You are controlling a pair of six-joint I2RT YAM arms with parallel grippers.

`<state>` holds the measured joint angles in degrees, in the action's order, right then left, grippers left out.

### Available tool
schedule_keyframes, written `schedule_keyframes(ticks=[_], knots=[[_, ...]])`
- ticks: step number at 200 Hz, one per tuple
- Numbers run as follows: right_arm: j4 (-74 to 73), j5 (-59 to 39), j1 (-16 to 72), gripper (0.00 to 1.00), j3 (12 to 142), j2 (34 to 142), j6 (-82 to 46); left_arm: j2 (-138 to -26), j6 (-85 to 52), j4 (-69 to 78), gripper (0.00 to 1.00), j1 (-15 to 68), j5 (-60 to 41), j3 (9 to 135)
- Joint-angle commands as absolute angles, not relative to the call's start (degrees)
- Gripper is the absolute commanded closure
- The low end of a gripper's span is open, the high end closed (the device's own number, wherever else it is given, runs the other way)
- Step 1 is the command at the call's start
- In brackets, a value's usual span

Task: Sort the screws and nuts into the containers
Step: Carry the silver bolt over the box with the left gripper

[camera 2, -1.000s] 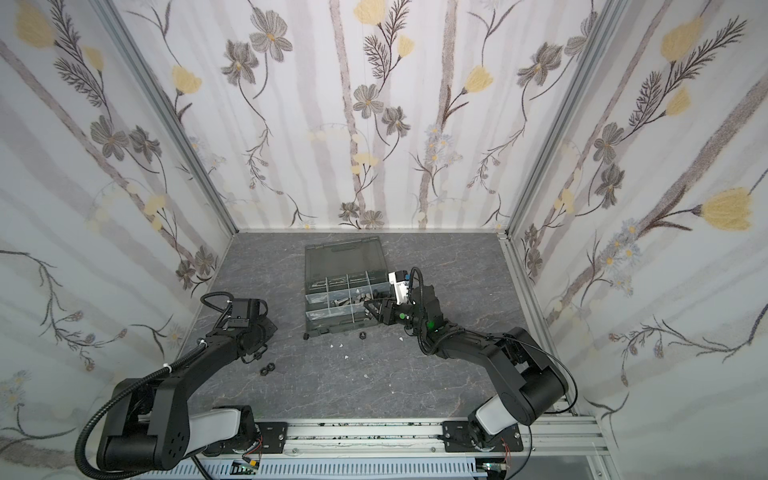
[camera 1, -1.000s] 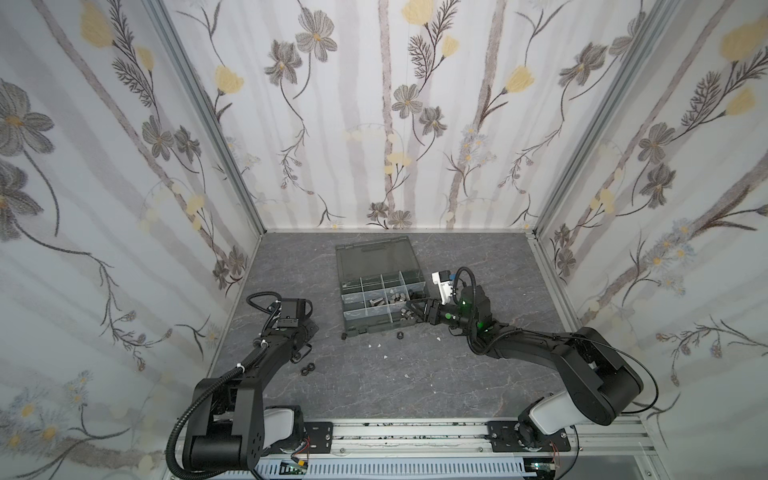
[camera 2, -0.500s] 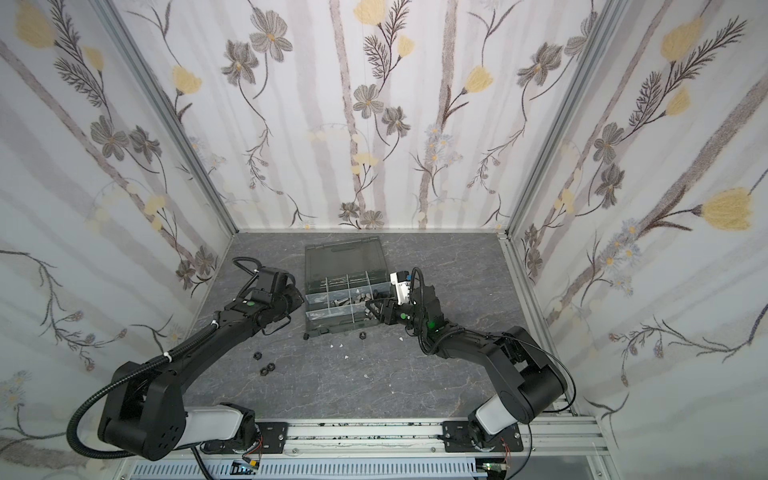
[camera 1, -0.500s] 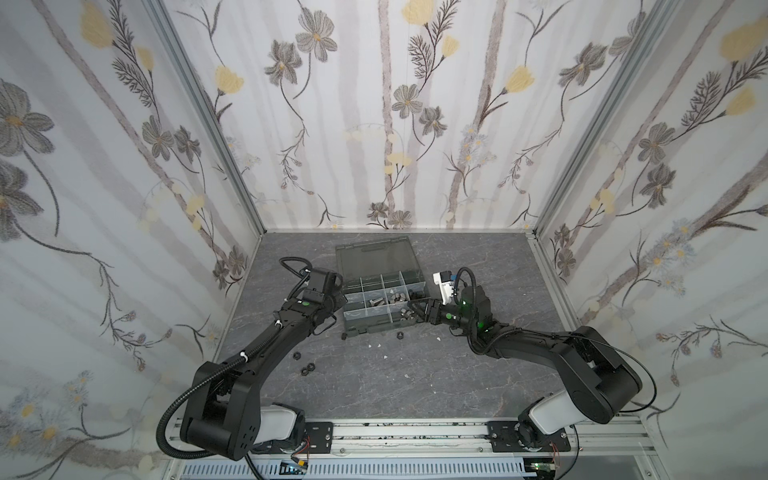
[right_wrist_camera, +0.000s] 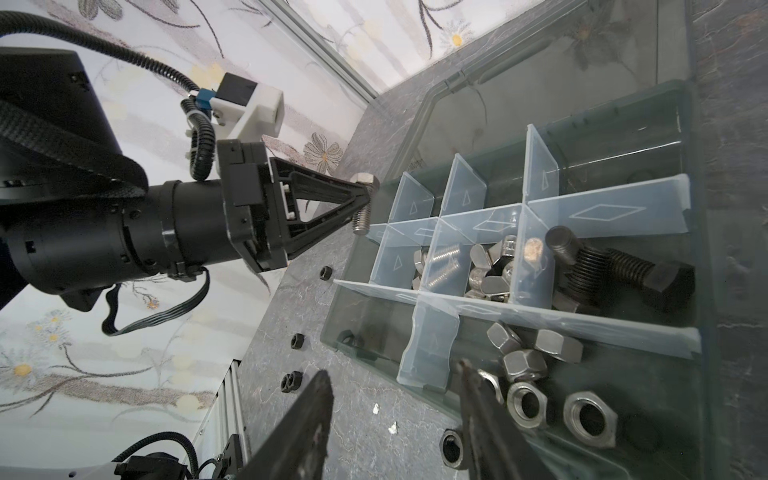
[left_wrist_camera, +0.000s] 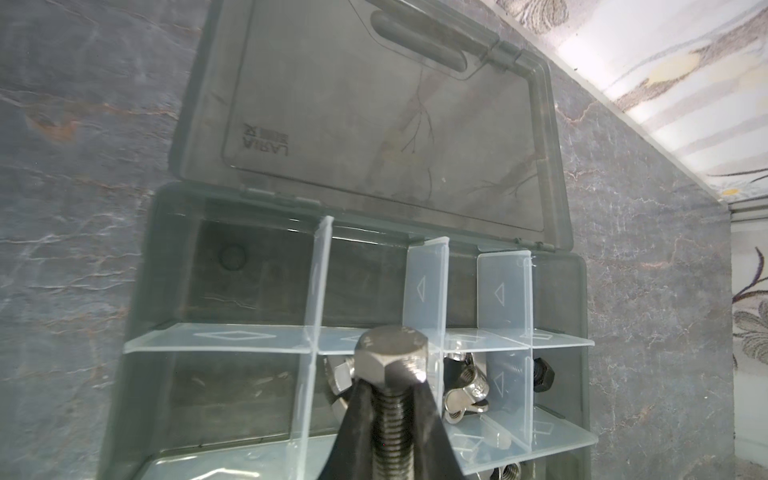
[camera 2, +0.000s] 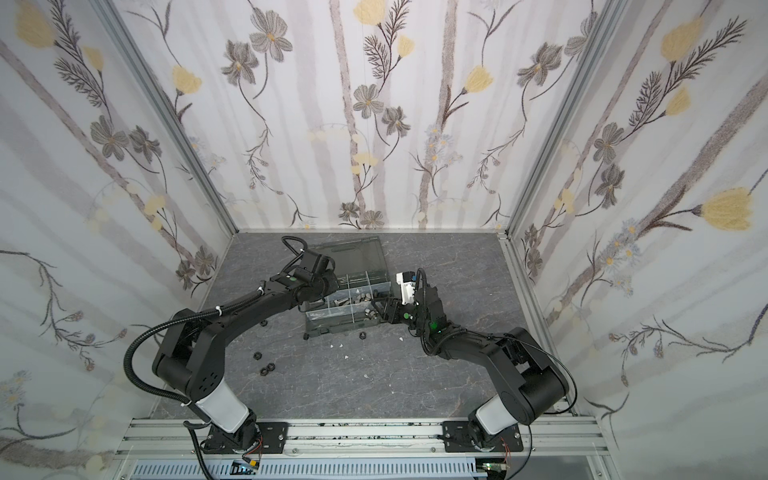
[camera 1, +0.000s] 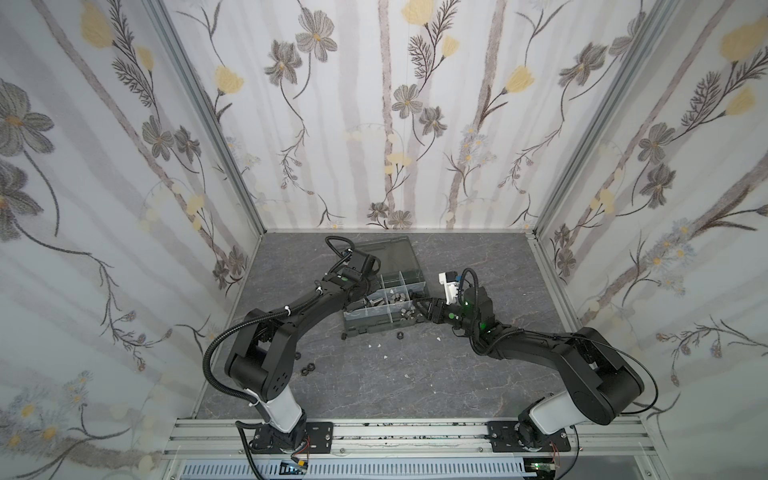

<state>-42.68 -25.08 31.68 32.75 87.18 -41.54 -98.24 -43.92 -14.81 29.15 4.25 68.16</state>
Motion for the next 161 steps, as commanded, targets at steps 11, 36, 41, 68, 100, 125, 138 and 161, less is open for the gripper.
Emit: schedule_keyframes(ticks=[11, 36, 41, 68, 100, 125, 138, 161], knots=[[-43.78, -23.9, 31.24, 0.49, 32.31, 86.49, -41.84, -101.53, -43.6, -14.6, 0.88, 30.71, 4.57, 70.64], [-43.84, -23.82, 31.04, 0.49, 32.26, 86.48, -41.87, -102.56, -44.37, -13.62, 0.88, 31.2, 4.44, 69.75], [-43.86, -23.86, 31.05, 0.49, 32.19, 86.53, -41.84, -102.58, -44.47, -13.39, 0.88, 31.2, 4.45, 69.47], [-44.21, -24.01, 31.03, 0.49, 32.23, 86.99, -42.1, -103.01, -44.56, -13.36, 0.85, 31.55, 4.48, 69.37], [-44.21, -23.98, 31.05, 0.49, 32.24, 87.18, -42.21, -103.62, -44.65, -13.45, 0.81, 31.81, 4.63, 69.32], [-44.2, -23.92, 31.02, 0.49, 32.34, 87.36, -42.06, -103.63, -44.82, -13.33, 0.74, 32.16, 4.59, 69.08], [-43.9, -23.95, 31.05, 0.49, 32.4, 87.58, -41.95, -103.49, -44.82, -13.36, 0.69, 32.26, 4.66, 69.08], [-42.35, -24.03, 31.02, 0.48, 33.38, 88.13, -41.02, -102.56, -44.57, -13.43, 0.64, 32.33, 4.65, 69.06]])
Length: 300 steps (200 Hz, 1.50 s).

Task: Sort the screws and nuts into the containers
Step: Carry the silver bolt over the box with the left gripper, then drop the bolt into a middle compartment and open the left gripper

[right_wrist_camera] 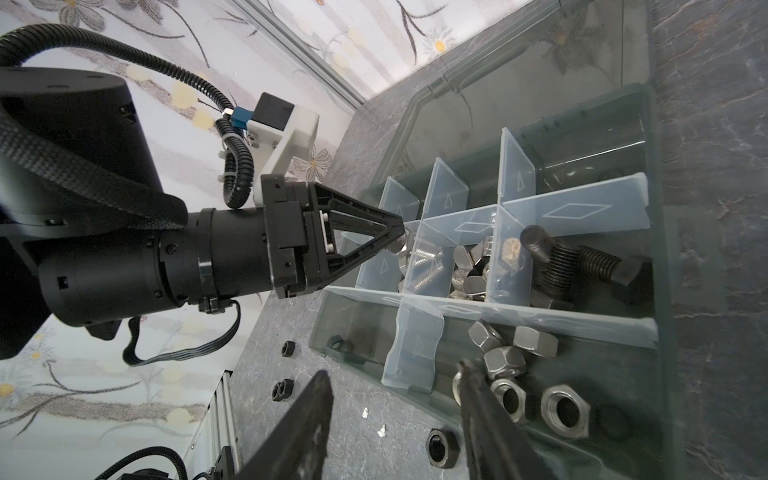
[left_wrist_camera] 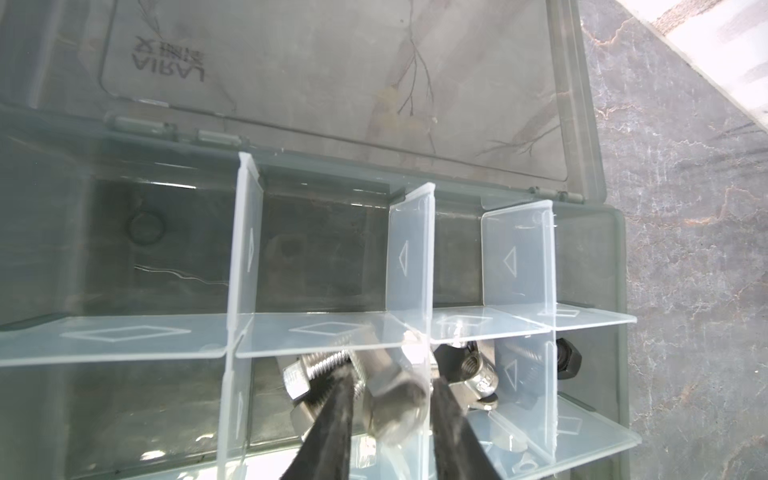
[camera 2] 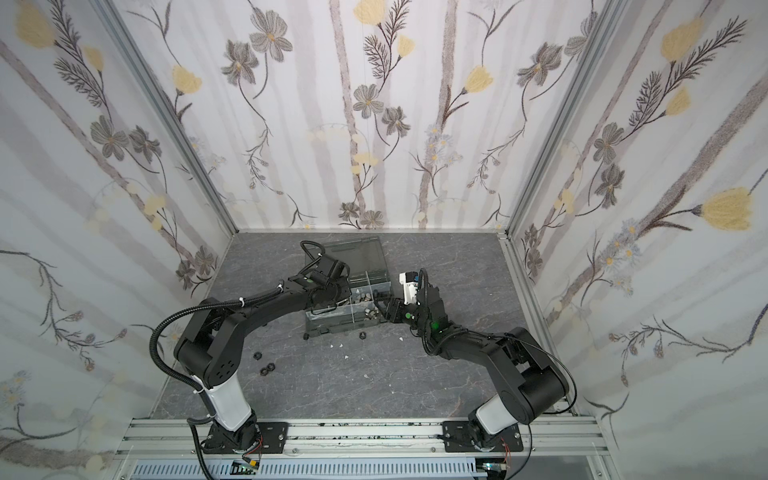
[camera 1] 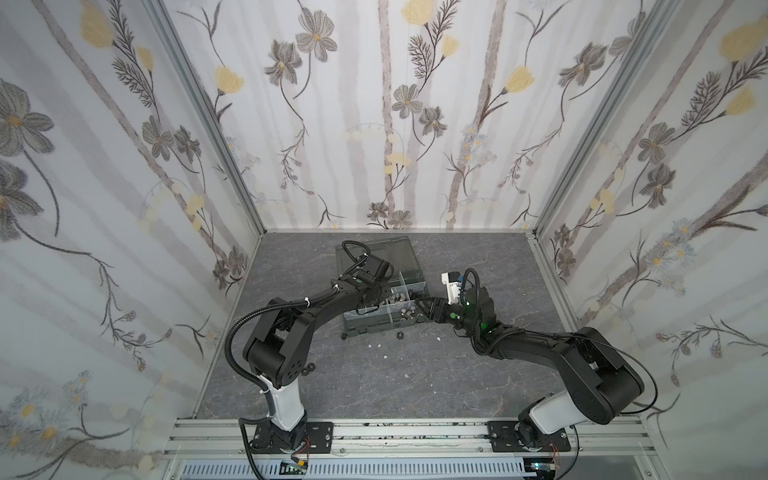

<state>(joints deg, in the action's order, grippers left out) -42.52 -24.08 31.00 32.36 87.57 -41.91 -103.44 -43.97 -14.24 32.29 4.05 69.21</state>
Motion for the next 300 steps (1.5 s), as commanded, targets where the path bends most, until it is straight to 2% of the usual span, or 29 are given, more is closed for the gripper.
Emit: schedule_keyframes(ticks=[1, 36, 78, 120, 154, 173, 201, 300], knots=[[-42.18, -24.06, 31.02, 0.48, 33.39, 88.19, -40.99, -102.52, -44.57, -13.44, 0.63, 32.34, 4.66, 69.07], [-37.24, -24.74, 31.85, 0.48, 36.59, 88.92, -38.43, -99.63, -44.21, -12.71, 0.56, 32.3, 4.14, 68.71], [-24.16, -19.75, 37.29, 0.49, 42.42, 87.92, -31.7, -92.97, -42.65, -11.12, 0.44, 32.35, 3.96, 65.13], [-14.2, -12.76, 43.63, 0.6, 42.71, 86.05, -27.32, -83.45, -40.37, -6.82, 0.33, 32.37, 4.37, 56.6], [-11.3, -9.03, 46.56, 0.64, 42.71, 87.2, -27.32, -76.21, -39.74, -3.67, 0.25, 32.35, 5.43, 49.2], [-10.58, -7.11, 48.92, 0.64, 43.63, 88.85, -27.75, -72.43, -39.4, -2.5, 0.22, 32.34, 5.89, 45.75], [-8.74, -4.59, 50.7, 0.57, 46.29, 92.92, -28.22, -67.01, -38.63, -2.66, 0.19, 32.25, 6.44, 42.11], [-1.99, 4.83, 52.17, 0.51, 54.4, 102.92, -28.57, -54.79, -37.82, -6.81, 0.16, 31.6, 8.26, 34.46]])
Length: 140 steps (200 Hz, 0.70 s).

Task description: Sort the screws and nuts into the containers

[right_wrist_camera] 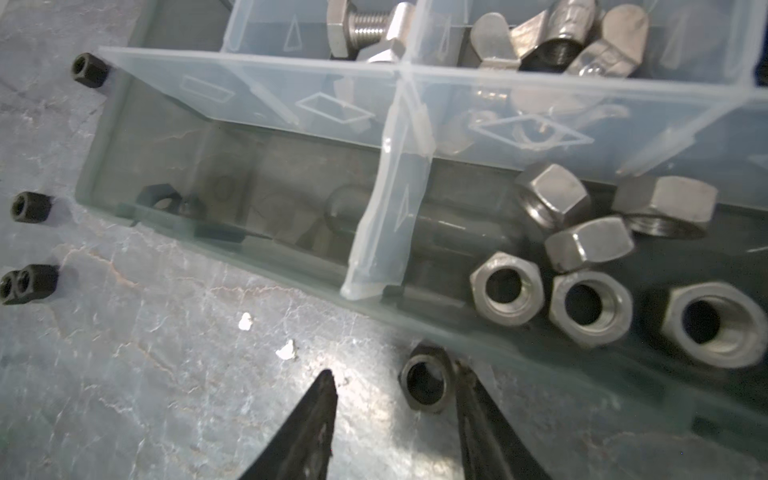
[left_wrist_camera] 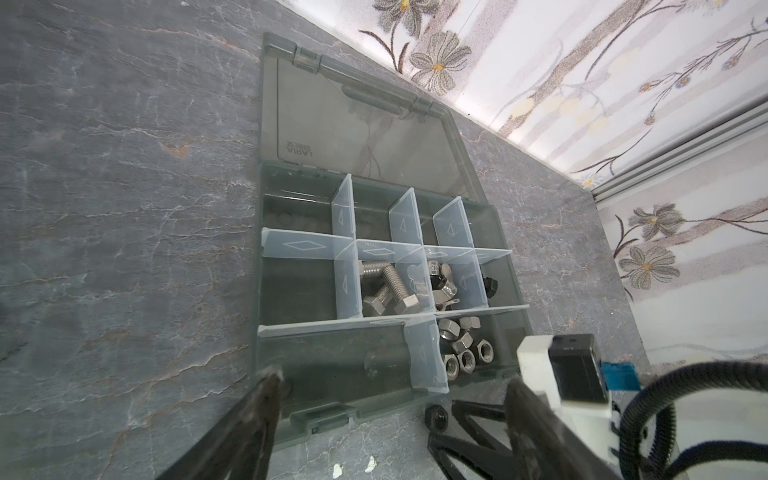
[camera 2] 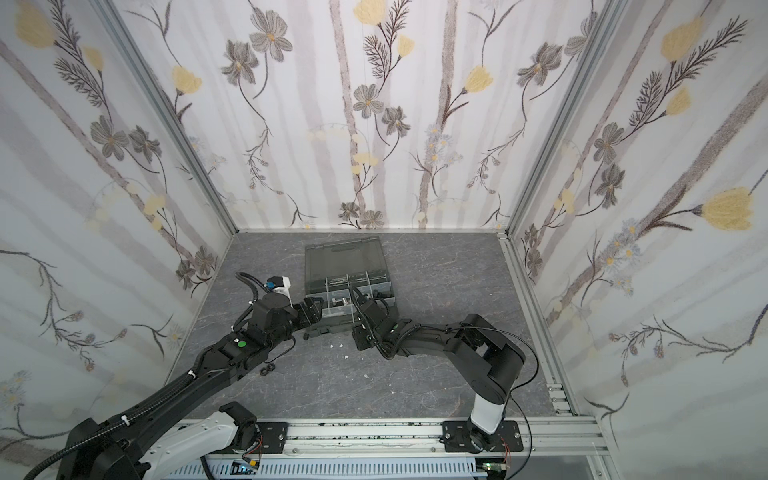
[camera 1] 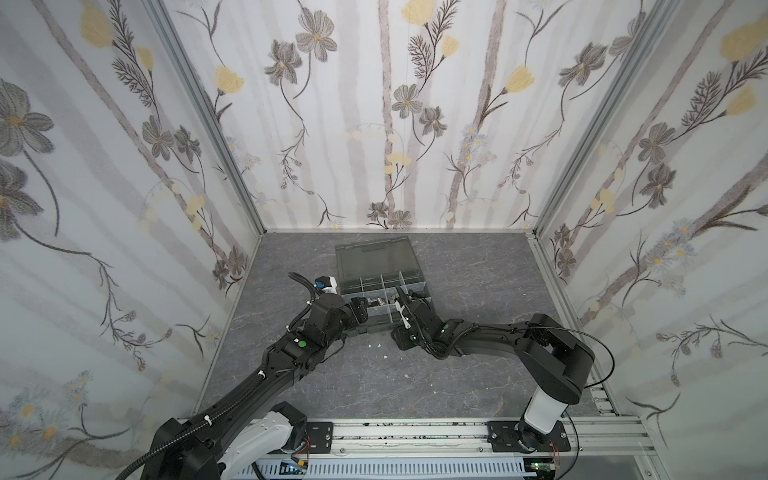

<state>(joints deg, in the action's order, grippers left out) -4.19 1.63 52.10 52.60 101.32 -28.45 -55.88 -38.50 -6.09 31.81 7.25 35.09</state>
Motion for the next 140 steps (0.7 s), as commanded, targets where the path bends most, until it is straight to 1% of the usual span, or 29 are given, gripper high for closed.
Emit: schedule_keyframes(ticks=[1, 32, 56, 105, 140], knots=[[-1.96, 4.92, 52.19, 0.51, 54.49, 103.01, -28.57, -54.73, -37.81, -6.79, 0.16, 31.57, 8.26, 34.46], [-0.97, 5.76, 52.21, 0.51, 55.89, 105.16, -28.3, -53.73, -37.79, -7.25, 0.15, 31.37, 8.35, 33.6], [-0.25, 5.7, 52.27, 0.53, 56.74, 106.5, -27.93, -52.98, -37.77, -7.82, 0.16, 31.28, 8.59, 33.4], [0.6, 6.61, 52.59, 0.64, 56.65, 106.2, -27.33, -52.34, -37.8, -8.33, 0.15, 31.21, 8.53, 32.99], [2.09, 7.97, 53.7, 0.69, 56.17, 105.57, -26.72, -51.52, -38.02, -8.25, 0.15, 31.11, 8.81, 32.44]])
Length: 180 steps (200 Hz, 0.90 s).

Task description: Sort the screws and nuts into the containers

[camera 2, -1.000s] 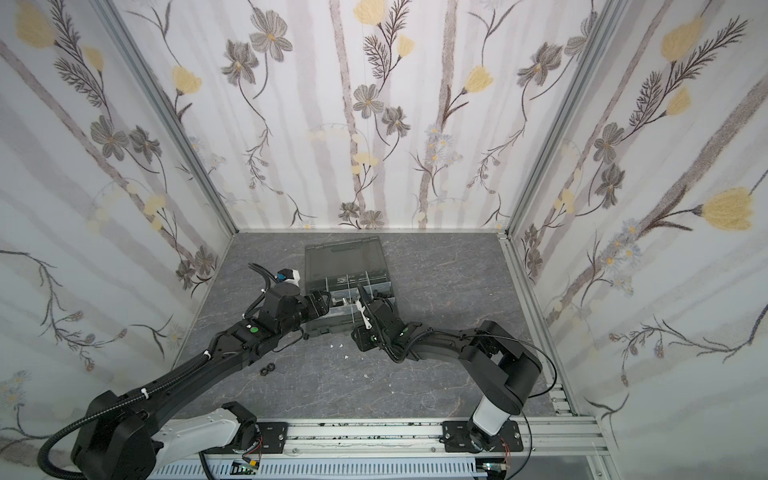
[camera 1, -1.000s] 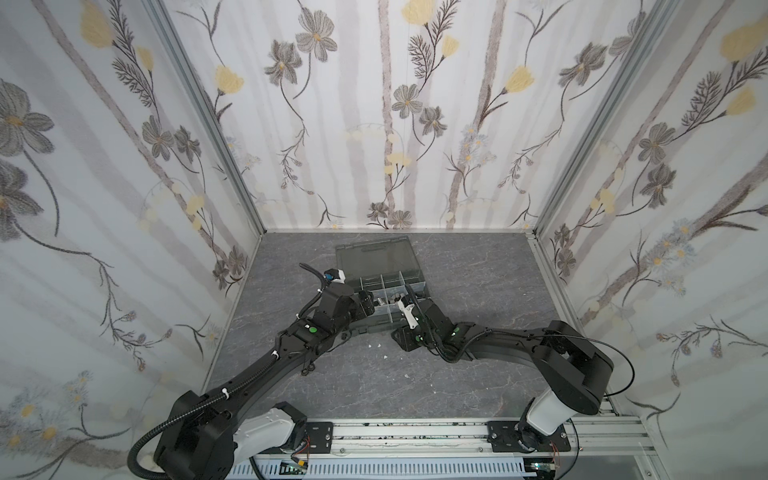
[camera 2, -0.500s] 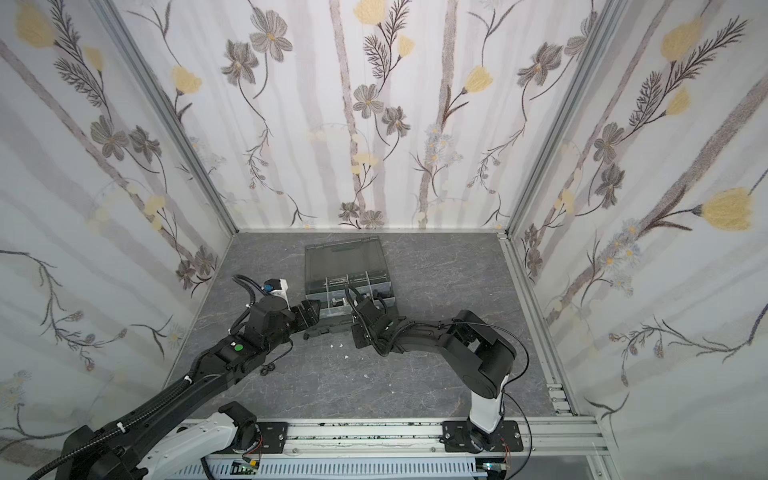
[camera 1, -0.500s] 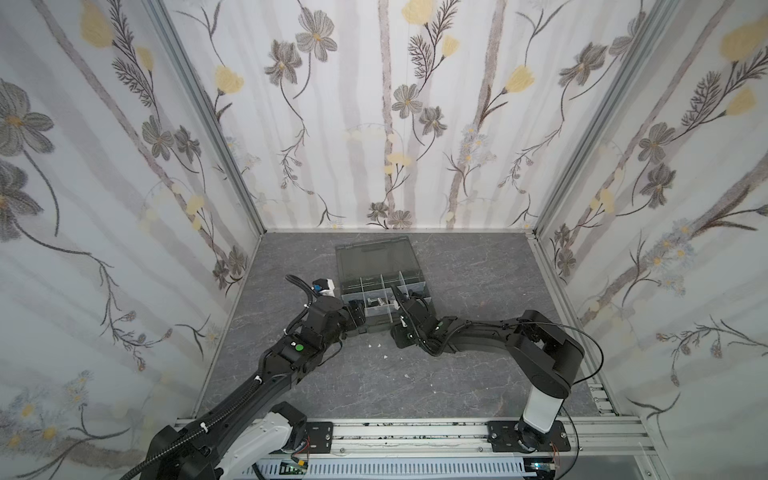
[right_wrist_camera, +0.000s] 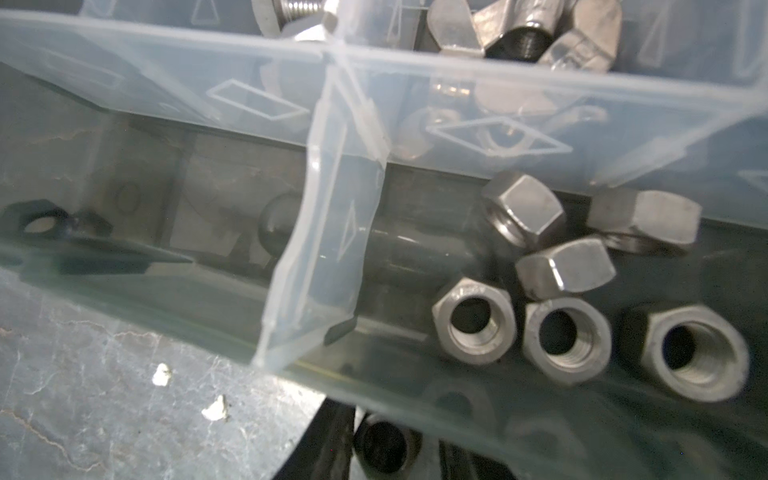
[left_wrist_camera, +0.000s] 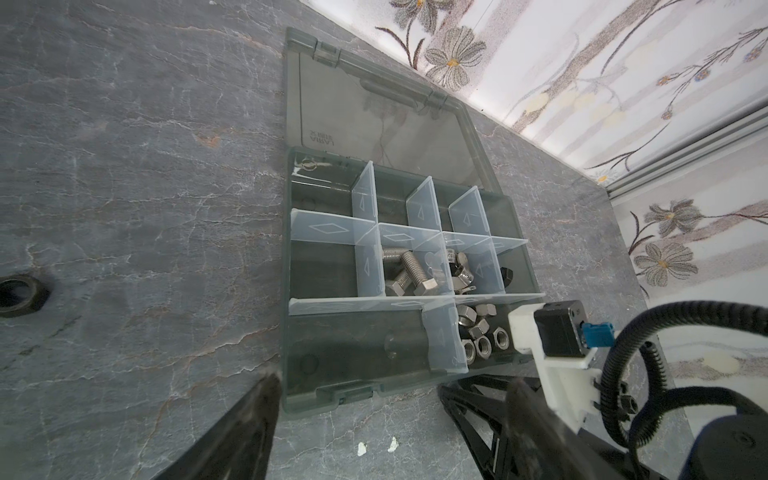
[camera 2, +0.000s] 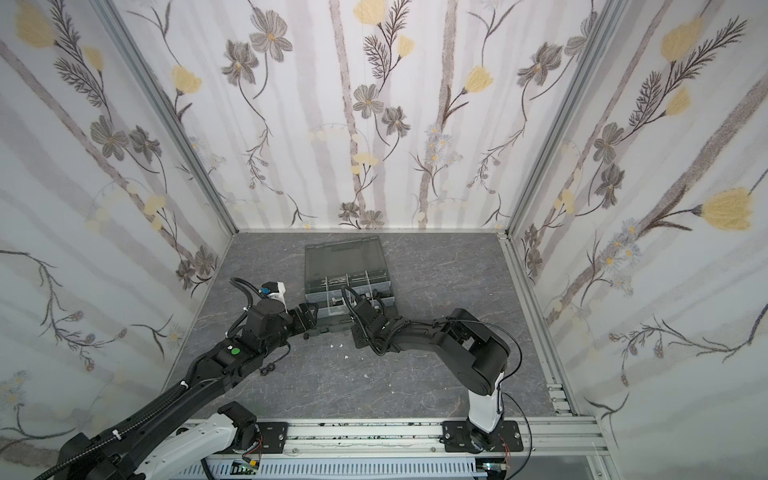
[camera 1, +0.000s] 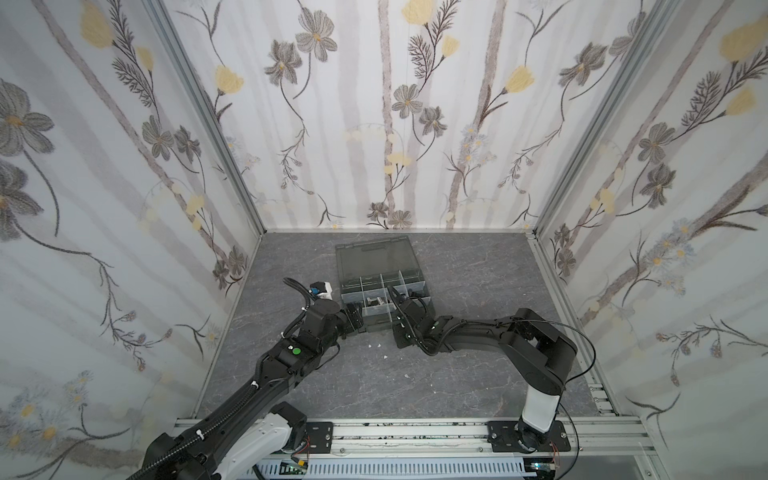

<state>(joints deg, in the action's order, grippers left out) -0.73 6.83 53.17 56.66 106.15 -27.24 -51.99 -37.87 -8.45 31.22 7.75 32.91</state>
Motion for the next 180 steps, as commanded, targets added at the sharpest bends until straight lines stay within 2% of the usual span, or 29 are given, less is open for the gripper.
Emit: schedule_keyframes(ticks=[1, 64, 80, 115, 180], knots=[[2.1, 7.99, 53.7, 0.69, 56.12, 105.56, -26.72, -51.47, -38.04, -8.17, 0.15, 31.11, 8.8, 32.44], [1.77, 7.71, 54.06, 0.74, 54.49, 104.53, -27.06, -49.93, -38.8, -8.72, 0.15, 30.98, 8.81, 31.56], [1.76, 7.73, 54.14, 0.81, 54.58, 104.26, -27.04, -49.74, -38.94, -8.71, 0.15, 30.94, 8.7, 31.33], [2.52, 7.73, 54.31, 0.85, 55.66, 102.56, -26.9, -49.45, -38.59, -9.52, 0.15, 30.84, 9.14, 31.48], [4.45, 7.26, 55.0, 0.87, 61.6, 98.18, -23.59, -48.18, -41.54, -9.93, 0.15, 29.63, 8.26, 26.92]])
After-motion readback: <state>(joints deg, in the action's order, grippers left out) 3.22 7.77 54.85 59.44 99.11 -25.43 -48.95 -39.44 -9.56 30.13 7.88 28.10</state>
